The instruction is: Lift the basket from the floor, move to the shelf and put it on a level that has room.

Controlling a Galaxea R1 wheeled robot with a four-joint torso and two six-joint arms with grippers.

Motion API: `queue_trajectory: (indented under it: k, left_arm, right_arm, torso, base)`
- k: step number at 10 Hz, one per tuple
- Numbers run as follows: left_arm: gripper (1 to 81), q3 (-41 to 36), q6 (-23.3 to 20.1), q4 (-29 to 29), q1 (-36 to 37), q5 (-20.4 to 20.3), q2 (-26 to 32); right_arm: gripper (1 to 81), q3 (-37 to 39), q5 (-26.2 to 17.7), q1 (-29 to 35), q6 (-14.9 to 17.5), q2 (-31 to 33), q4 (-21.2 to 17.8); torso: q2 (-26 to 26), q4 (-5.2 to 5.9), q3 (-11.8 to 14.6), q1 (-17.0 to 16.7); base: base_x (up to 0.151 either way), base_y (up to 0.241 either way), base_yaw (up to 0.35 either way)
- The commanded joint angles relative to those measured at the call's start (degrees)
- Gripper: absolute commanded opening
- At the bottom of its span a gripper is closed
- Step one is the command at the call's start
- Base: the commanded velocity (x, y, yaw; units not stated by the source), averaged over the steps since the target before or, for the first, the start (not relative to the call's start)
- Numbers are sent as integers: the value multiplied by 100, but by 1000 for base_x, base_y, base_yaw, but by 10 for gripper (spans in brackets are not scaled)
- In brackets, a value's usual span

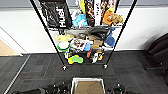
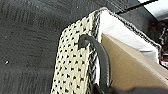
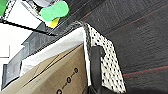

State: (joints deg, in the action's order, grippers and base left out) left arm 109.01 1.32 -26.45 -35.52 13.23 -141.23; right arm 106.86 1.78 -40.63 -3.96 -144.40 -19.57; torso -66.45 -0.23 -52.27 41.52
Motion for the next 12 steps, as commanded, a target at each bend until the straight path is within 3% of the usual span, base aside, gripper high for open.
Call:
queue_trajectory:
  k: [1, 2, 5, 12]
  left_arm:
    - [10, -1082, 18, -360, 700, -74, 1016]
    - [10, -1127, 18, -361, 699, -83, 1044]
    - [10, -1145, 9, -343, 700, -14, 1008]
    - [10, -1461, 0, -317, 594, -4, 1131]
  right_arm:
    - [10, -702, -134, 604, -114, 549, -82]
    - [10, -799, -134, 612, -139, 594, -82]
    - [10, -940, -73, 577, -210, 725, -74]
    - [10, -1661, 41, 437, -263, 1305, -74]
  torso:
    - [536, 0, 0, -345]
    - [739, 0, 331, -476]
    - [1220, 0, 609, -781]
    - [2583, 0, 1655, -1681]
  base:
    - [0, 0, 0]
    - [0, 0, 0]
    - [0, 0, 0]
    - [0, 0, 0]
